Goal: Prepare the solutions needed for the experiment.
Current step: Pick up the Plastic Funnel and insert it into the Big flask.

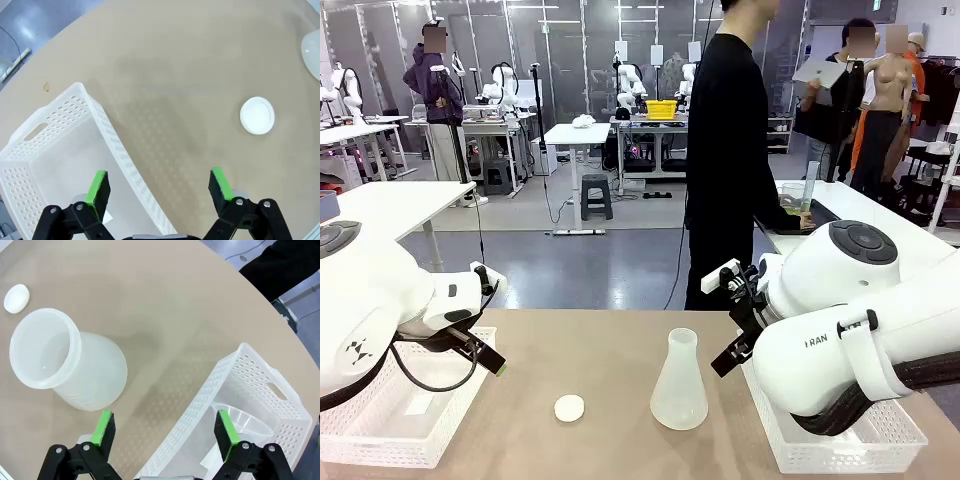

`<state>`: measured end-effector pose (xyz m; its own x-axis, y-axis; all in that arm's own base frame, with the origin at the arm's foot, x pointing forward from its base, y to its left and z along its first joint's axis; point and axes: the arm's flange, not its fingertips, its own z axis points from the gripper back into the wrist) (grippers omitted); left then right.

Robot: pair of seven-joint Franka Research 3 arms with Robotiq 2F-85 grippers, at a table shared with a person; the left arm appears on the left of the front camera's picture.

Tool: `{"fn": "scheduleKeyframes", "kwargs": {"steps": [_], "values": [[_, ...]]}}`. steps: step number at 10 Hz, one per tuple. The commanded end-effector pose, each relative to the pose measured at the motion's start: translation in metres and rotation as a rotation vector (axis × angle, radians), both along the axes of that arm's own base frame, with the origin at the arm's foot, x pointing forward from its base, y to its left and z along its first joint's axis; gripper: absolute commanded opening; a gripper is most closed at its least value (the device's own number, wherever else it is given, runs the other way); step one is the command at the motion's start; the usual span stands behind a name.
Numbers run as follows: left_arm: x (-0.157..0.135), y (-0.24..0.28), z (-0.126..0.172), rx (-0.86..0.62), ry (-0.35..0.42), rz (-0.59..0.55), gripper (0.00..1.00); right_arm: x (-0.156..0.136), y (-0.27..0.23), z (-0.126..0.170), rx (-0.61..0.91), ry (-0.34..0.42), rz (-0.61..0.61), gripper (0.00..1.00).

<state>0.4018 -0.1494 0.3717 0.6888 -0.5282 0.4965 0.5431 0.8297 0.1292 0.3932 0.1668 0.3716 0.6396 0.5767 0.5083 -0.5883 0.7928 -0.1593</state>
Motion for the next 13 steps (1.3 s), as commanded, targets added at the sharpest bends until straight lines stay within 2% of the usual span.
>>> {"fn": "scheduleKeyframes", "kwargs": {"steps": [1,13], "values": [[-0.0001,-0.0002,0.0,0.0,0.0,0.0,1.0,0.0,0.0,0.0,0.0,0.0,0.0,1.0],[-0.0001,-0.0002,0.0,0.0,0.0,0.0,1.0,0.0,0.0,0.0,0.0,0.0,0.0,1.0]]}}
